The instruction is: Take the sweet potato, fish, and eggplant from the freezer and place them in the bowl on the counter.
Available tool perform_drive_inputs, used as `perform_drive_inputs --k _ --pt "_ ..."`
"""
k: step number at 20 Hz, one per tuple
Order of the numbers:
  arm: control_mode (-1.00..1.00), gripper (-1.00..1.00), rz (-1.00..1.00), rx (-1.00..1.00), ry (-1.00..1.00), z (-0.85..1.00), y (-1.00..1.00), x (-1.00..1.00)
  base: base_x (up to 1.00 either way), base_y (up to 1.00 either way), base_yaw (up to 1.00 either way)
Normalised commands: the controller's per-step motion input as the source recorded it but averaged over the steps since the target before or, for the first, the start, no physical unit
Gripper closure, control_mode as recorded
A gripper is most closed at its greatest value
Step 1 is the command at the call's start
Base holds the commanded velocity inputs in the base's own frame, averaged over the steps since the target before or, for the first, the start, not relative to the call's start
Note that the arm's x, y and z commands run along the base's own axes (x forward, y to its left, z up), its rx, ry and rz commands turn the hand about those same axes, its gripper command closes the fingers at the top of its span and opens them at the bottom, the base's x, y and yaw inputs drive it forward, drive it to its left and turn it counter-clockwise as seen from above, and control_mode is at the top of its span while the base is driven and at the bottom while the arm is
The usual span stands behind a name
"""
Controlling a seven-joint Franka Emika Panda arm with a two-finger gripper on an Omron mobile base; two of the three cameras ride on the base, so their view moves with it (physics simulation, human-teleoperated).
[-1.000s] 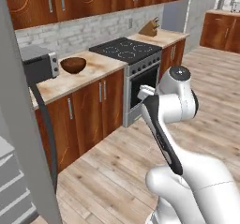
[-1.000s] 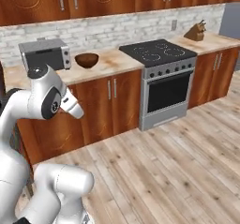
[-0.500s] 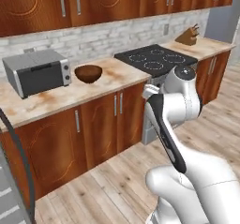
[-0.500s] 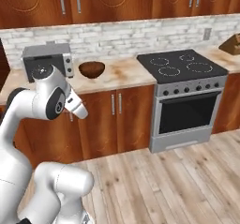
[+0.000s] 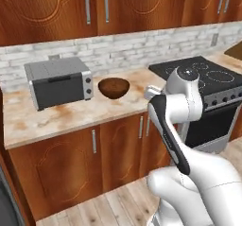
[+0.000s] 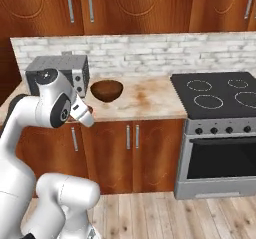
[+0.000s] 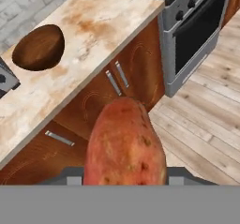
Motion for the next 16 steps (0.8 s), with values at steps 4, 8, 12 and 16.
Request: perform_drive_inputs --k 4,8,12,16 --pt "1.00 1.00 0.00 0.00 0.00 0.00 0.00 0.00 1.00 -0.08 0.41" --pt "1.00 1.00 0.00 0.00 0.00 0.00 0.00 0.00 1.00 -0.50 0.07" --pt "1.00 1.00 0.00 0.00 0.00 0.00 0.00 0.00 1.00 -0.62 0.03" --pt "-1.00 1.00 0.06 0.00 0.00 -0.28 0.00 0.50 0.45 -0.02 0.04"
